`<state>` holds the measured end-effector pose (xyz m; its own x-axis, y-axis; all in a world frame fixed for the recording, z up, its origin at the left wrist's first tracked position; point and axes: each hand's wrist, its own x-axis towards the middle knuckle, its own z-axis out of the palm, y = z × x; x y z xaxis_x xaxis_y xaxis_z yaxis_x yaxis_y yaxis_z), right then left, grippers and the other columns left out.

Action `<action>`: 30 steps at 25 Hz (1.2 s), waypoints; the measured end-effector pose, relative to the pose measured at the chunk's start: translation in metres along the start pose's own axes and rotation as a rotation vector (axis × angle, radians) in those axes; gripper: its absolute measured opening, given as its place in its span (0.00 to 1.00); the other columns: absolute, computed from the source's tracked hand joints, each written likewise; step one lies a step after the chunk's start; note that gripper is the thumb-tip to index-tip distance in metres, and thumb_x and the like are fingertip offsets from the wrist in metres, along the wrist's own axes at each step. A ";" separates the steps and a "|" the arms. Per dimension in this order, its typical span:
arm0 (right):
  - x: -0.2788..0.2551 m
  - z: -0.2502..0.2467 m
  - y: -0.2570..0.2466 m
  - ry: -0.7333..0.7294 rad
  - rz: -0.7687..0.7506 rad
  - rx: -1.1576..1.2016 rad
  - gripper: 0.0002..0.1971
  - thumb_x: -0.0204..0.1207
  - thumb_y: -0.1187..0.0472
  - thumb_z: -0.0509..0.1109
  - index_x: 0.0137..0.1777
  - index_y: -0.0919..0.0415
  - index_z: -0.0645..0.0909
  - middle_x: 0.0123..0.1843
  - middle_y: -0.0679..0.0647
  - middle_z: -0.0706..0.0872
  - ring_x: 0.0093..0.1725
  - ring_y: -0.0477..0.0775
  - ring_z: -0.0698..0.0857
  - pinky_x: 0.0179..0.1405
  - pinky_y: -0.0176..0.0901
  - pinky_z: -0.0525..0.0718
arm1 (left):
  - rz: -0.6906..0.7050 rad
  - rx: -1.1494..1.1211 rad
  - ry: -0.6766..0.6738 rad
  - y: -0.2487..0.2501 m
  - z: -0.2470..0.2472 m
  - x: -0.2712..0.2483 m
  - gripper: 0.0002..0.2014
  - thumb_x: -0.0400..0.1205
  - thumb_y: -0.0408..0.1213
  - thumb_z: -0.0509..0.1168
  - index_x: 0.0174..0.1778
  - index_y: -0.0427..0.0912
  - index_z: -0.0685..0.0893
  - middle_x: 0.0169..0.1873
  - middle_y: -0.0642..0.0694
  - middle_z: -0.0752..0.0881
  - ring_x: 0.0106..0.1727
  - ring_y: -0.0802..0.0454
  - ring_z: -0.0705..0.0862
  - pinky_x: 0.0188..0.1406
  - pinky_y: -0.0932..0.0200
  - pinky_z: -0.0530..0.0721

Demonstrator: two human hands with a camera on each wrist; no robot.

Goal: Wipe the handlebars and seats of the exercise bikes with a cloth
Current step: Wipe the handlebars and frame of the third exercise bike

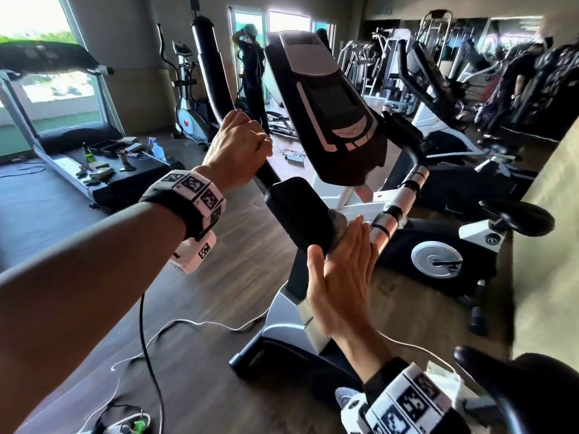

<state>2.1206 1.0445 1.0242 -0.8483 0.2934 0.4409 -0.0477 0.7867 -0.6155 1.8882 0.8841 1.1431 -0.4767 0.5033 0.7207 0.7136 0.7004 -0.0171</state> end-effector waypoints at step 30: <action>0.018 -0.011 -0.023 -0.027 0.170 0.368 0.43 0.81 0.31 0.37 0.87 0.52 0.24 0.90 0.48 0.29 0.86 0.39 0.26 0.81 0.43 0.20 | -0.052 -0.030 -0.011 0.006 -0.003 -0.003 0.26 0.87 0.47 0.51 0.41 0.45 0.94 0.53 0.48 0.91 0.59 0.48 0.78 0.76 0.48 0.66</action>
<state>2.1124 1.0381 1.0534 -0.8737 0.3844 0.2980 -0.0866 0.4801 -0.8729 1.8952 0.8858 1.1430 -0.5187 0.4725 0.7125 0.7032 0.7098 0.0411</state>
